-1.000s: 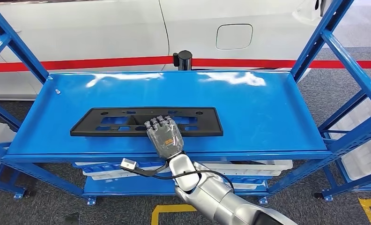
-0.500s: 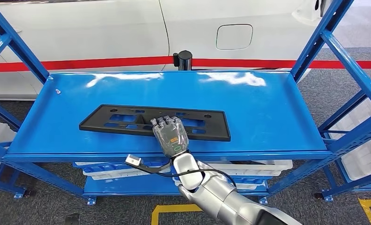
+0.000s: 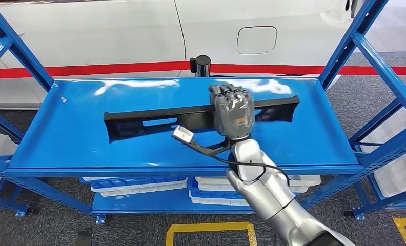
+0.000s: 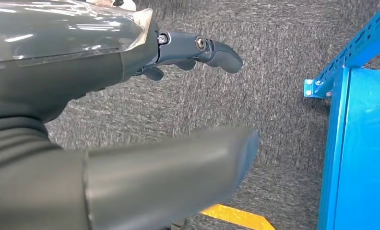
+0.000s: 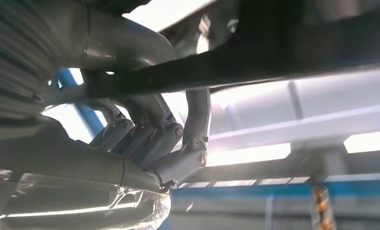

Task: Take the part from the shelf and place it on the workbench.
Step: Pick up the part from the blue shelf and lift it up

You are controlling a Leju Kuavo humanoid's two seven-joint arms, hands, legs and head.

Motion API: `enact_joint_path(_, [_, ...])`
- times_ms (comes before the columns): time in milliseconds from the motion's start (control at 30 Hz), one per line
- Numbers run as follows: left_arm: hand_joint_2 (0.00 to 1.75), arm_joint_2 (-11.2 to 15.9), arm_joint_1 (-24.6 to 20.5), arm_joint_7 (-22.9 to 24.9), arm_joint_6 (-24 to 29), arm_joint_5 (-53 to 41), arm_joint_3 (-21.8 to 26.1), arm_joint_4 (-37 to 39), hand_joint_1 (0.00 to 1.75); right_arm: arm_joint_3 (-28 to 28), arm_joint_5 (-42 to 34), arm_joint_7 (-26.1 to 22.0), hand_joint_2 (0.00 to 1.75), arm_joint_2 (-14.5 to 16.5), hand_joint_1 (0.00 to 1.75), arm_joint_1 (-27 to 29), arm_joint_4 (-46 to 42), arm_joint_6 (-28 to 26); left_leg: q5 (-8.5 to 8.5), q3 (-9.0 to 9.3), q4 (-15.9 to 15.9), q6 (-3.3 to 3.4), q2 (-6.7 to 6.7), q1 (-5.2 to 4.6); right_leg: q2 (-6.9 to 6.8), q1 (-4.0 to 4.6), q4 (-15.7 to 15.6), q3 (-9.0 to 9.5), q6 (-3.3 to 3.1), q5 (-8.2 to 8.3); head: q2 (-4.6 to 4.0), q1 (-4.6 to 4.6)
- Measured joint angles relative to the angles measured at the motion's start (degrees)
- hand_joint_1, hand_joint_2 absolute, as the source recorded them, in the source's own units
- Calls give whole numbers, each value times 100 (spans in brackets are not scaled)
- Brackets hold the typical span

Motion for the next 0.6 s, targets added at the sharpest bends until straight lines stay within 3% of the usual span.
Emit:
enact_joint_path(133, [175,-19,-38,101,13,-5,-10,0,0,-879,0,-620,175,-26,175,53,-673,268,0,1,0,0,2,1,0,0,0,0,0,0,0,0])
enact_joint_path(233, [175,-30,-46,220,42,71,-4,0,0,-1292,0,-798,175,-26,175,27,-1009,445,0,0,0,0,3,1,1,0,1,1,0,0,0,1])
enact_joint_path(500, [175,-43,-51,293,70,152,72,3,0,-1519,-2,-833,175,4,175,-104,-1306,642,0,0,-1,0,4,2,4,1,2,1,0,0,0,0])
enact_joint_path(600, [175,-43,-50,239,-32,150,80,4,0,-1568,-149,-1053,175,60,175,-184,-1291,1001,0,1,-1,0,5,2,5,1,2,1,0,1,0,0])
